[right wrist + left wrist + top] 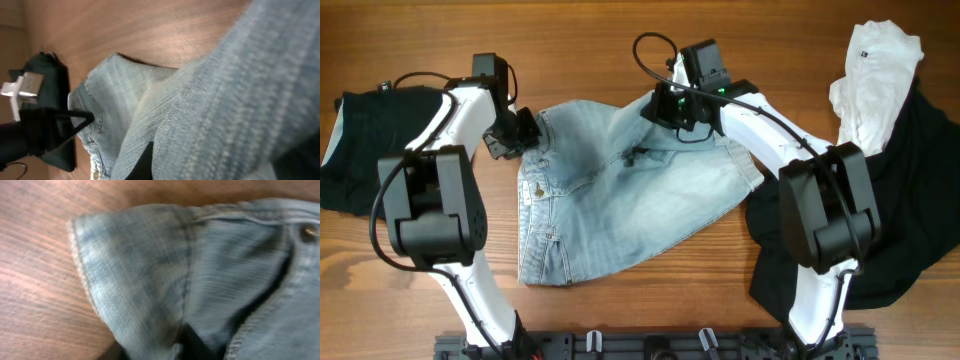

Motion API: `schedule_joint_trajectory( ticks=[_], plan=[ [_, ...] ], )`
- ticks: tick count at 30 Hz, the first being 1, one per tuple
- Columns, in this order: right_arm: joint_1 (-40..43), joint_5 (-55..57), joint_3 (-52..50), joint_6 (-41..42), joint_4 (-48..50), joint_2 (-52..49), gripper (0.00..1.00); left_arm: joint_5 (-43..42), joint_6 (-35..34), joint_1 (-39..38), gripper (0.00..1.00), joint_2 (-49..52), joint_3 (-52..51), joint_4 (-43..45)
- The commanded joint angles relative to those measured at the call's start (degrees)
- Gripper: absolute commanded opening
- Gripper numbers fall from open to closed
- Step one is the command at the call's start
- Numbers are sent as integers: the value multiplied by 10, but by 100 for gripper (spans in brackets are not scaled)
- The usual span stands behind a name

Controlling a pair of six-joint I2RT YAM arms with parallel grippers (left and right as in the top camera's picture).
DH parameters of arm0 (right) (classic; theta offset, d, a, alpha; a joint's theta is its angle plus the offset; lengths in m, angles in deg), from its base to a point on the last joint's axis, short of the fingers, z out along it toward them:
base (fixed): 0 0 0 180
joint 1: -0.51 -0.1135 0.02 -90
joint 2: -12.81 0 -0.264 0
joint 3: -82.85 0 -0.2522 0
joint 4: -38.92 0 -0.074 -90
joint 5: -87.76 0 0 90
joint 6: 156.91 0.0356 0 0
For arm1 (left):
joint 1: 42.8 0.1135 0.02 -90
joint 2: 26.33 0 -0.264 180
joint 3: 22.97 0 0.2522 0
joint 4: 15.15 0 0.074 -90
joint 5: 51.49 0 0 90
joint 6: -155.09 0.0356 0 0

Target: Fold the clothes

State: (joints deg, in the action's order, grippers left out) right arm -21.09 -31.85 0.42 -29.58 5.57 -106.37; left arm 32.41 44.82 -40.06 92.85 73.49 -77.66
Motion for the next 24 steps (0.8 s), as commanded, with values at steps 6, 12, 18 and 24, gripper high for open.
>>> schedule_joint_trajectory(
  ticks=[6, 12, 18, 24],
  plan=[
    [21, 3, 138, -140, 81, 129, 22, -46, -23, 27, 4, -16, 84, 38],
    [76, 483, 105, -84, -360, 85, 66, -46, -25, 19, 11, -16, 84, 26],
    [158, 321, 90, -133, -364, 61, 73, -59, -8, 19, 30, -16, 84, -204],
    [181, 290, 90, -178, -377, 61, 74, -28, -21, 47, 36, -30, 102, -166]
  ],
)
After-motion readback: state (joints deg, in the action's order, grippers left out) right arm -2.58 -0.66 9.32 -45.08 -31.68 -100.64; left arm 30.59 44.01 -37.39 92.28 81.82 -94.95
